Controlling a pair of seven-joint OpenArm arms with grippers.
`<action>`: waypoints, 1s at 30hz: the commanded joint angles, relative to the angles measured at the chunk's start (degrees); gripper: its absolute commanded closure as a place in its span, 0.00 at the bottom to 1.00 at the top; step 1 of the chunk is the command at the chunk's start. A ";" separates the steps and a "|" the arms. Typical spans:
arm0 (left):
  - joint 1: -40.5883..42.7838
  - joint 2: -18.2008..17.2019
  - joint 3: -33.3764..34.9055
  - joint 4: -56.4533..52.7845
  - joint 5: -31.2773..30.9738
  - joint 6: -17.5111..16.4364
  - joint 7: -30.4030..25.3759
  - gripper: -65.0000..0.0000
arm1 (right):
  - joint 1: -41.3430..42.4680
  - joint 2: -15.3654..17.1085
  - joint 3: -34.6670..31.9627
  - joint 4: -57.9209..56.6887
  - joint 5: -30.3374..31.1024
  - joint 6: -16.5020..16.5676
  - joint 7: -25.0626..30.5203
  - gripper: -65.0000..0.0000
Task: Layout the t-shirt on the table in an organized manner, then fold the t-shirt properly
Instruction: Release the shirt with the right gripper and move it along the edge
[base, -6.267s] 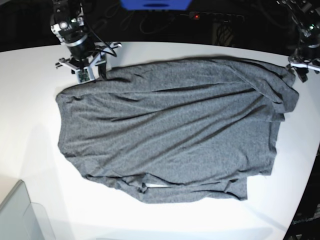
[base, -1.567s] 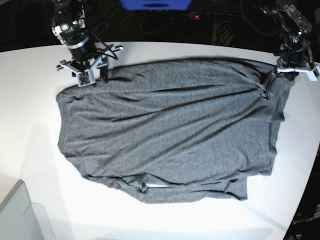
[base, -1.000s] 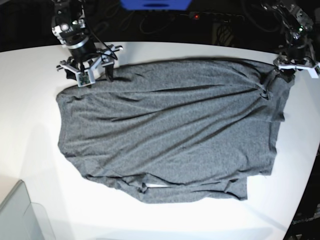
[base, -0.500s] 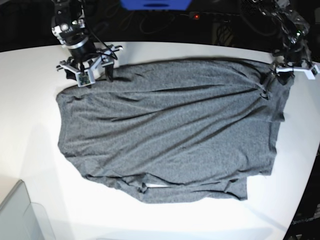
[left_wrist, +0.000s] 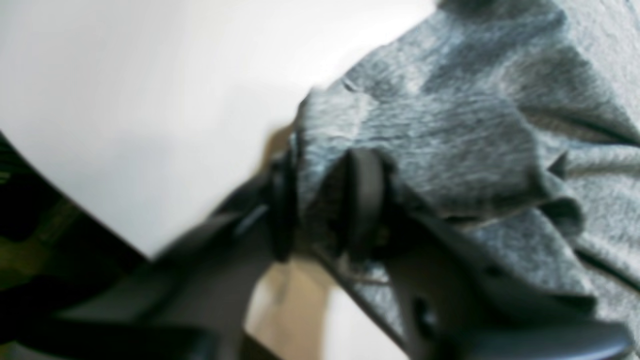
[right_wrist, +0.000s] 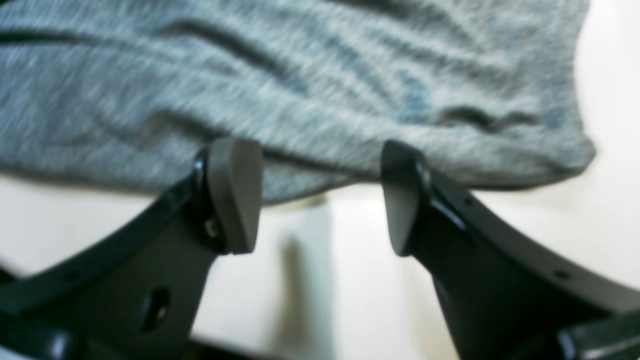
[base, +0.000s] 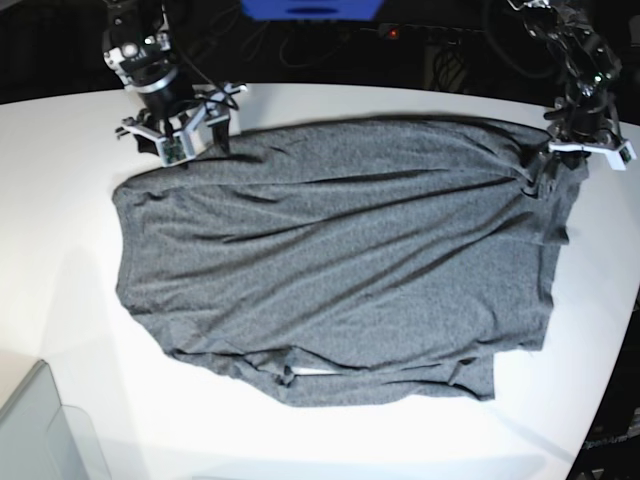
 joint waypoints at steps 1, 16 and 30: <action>0.04 -0.31 0.07 0.45 0.07 -0.03 0.88 0.82 | -0.36 1.72 -2.07 1.27 0.06 -0.24 2.07 0.47; -0.40 -2.15 0.15 0.36 0.15 -0.03 0.97 0.99 | 0.87 5.85 -14.11 -3.91 -23.06 -5.87 7.78 0.33; -1.02 -2.59 0.15 0.36 0.15 -0.03 0.97 0.99 | 2.37 5.68 -19.83 -6.73 -27.28 -8.15 7.78 0.39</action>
